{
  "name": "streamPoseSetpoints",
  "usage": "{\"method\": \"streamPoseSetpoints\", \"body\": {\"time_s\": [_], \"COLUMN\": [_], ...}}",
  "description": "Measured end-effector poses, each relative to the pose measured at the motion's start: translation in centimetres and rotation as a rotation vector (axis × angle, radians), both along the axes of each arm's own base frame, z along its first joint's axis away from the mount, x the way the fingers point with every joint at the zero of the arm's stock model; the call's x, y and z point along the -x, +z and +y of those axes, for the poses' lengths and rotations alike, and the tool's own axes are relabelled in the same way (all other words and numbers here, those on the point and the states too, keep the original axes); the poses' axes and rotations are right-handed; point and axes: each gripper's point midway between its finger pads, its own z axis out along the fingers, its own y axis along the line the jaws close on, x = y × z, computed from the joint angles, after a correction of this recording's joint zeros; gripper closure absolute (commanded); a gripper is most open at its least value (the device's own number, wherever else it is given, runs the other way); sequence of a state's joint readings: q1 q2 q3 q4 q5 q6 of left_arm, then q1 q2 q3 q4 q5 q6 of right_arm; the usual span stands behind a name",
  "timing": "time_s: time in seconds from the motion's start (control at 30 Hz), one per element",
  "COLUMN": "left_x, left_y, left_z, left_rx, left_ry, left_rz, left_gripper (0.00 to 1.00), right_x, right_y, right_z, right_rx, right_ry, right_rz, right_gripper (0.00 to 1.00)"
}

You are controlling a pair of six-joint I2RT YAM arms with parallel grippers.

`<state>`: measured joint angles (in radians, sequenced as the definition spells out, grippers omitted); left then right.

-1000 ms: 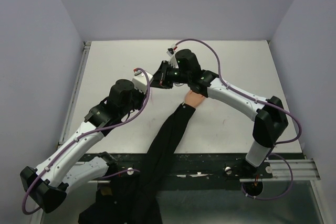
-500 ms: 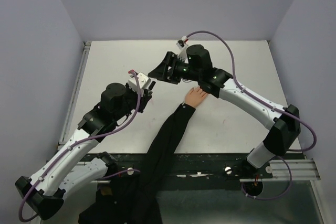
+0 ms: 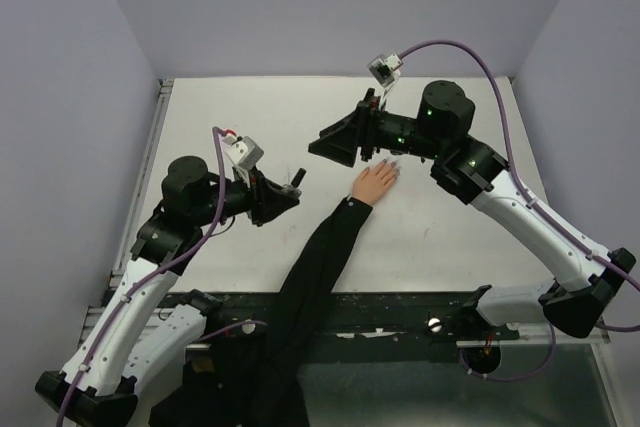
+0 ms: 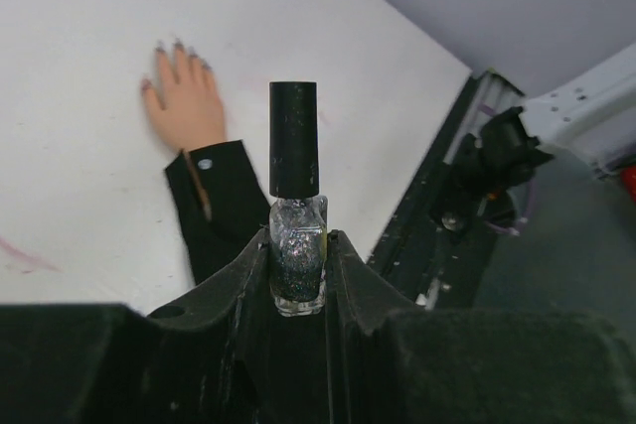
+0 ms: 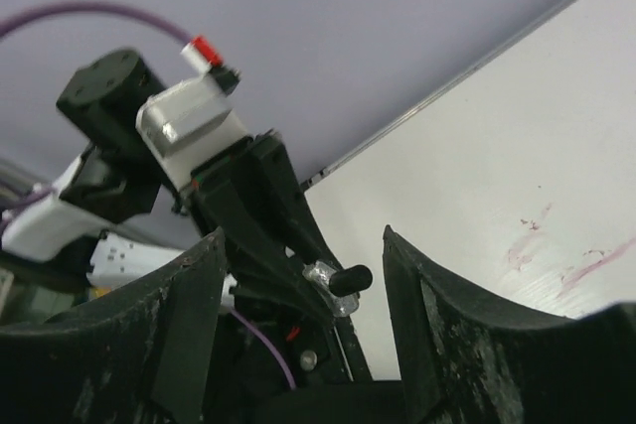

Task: Paint the nails

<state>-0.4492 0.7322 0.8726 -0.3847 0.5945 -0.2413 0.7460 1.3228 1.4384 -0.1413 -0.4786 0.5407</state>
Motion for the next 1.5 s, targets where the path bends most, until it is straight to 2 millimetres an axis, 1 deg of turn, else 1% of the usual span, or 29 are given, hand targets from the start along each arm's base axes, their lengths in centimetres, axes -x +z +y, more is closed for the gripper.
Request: {"method": "streamPoseSetpoints", "body": {"time_s": [0.1, 0.2, 0.4, 0.53, 0.73, 0.93, 1.13, 1.2, 1.27, 1.43, 1.5], "left_x": [1.5, 2.8, 4.5, 4.6, 4.7, 4.7, 4.8, 4.8, 4.8, 4.9, 4.8], "left_y": [1.8, 3.9, 6.1, 6.7, 7.2, 7.4, 7.4, 7.4, 7.4, 7.3, 7.2], "left_z": [-0.9, -1.8, -2.6, -2.6, -2.6, -2.5, -2.4, -2.4, -2.4, -2.4, -2.3], "left_rx": [0.108, 0.203, 0.292, 0.312, 0.329, 0.333, 0.331, 0.331, 0.330, 0.326, 0.323], "left_ry": [-0.100, -0.200, -0.321, -0.335, -0.342, -0.345, -0.349, -0.349, -0.353, -0.353, -0.348], "left_rz": [0.058, 0.103, 0.164, 0.179, 0.182, 0.176, 0.177, 0.177, 0.176, 0.176, 0.173], "left_gripper": [1.00, 1.00, 1.00, 1.00, 1.00, 1.00, 1.00, 1.00, 1.00, 1.00, 1.00], "right_x": [1.7, 3.3, 5.3, 6.3, 6.9, 7.0, 6.9, 7.0, 6.9, 6.7, 6.6], "right_y": [0.1, -0.4, -0.9, -0.9, -0.9, -0.7, -1.0, -1.1, -1.2, -1.5, -1.6], "right_z": [0.0, 0.2, 0.4, 0.4, 0.3, 0.4, 0.9, 1.1, 1.2, 1.5, 1.6], "right_rx": [0.016, 0.035, 0.036, 0.031, 0.028, 0.013, 0.009, 0.008, 0.008, 0.009, 0.011], "right_ry": [0.099, 0.197, 0.335, 0.392, 0.430, 0.442, 0.450, 0.453, 0.455, 0.455, 0.454], "right_rz": [-0.060, -0.076, -0.077, -0.075, -0.071, -0.071, -0.059, -0.053, -0.048, -0.034, -0.029], "right_gripper": [0.35, 0.36, 0.39, 0.44, 0.51, 0.58, 0.63, 0.68, 0.75, 0.99, 0.99]}}
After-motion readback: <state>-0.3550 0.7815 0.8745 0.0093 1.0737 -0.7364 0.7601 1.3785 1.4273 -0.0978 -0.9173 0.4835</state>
